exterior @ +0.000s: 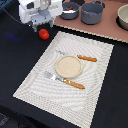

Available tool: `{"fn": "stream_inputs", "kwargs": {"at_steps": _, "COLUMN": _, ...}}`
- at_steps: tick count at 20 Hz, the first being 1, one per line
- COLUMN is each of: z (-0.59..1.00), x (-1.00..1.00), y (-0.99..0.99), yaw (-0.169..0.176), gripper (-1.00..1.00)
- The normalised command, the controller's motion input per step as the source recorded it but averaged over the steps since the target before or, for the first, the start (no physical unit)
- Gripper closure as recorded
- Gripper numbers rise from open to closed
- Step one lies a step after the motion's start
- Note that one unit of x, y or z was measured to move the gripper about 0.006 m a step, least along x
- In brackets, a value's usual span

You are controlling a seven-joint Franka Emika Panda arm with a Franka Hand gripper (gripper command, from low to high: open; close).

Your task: Place the fish, sausage, and tomato into the frying pan.

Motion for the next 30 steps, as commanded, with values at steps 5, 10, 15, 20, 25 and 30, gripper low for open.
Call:
{"fn": "stream_inputs", "kwargs": {"at_steps": 5, "z": -0.34, "x": -0.17, "y": 0.00, "yaw": -0.032, "gripper": -1.00}}
{"fn": "stream_inputs", "kwargs": {"at_steps": 10, "z": -0.38, "x": -0.21, "y": 0.00, "yaw": -0.029, "gripper": -1.00}}
{"fn": "stream_inputs", "kwargs": {"at_steps": 15, "z": -0.33, "x": -0.19, "y": 0.01, "yaw": -0.030, "gripper": 1.00}}
{"fn": "stream_inputs", "kwargs": {"at_steps": 20, "z": -0.24, "x": -0.15, "y": 0.05, "yaw": -0.029, "gripper": 1.00}}
{"fn": "stream_inputs", "kwargs": {"at_steps": 25, "z": -0.11, "x": -0.11, "y": 0.08, "yaw": -0.021, "gripper": 1.00}}
{"fn": "stream_inputs", "kwargs": {"at_steps": 30, "z": 0.70, "x": 0.11, "y": 0.14, "yaw": 0.000, "gripper": 1.00}}
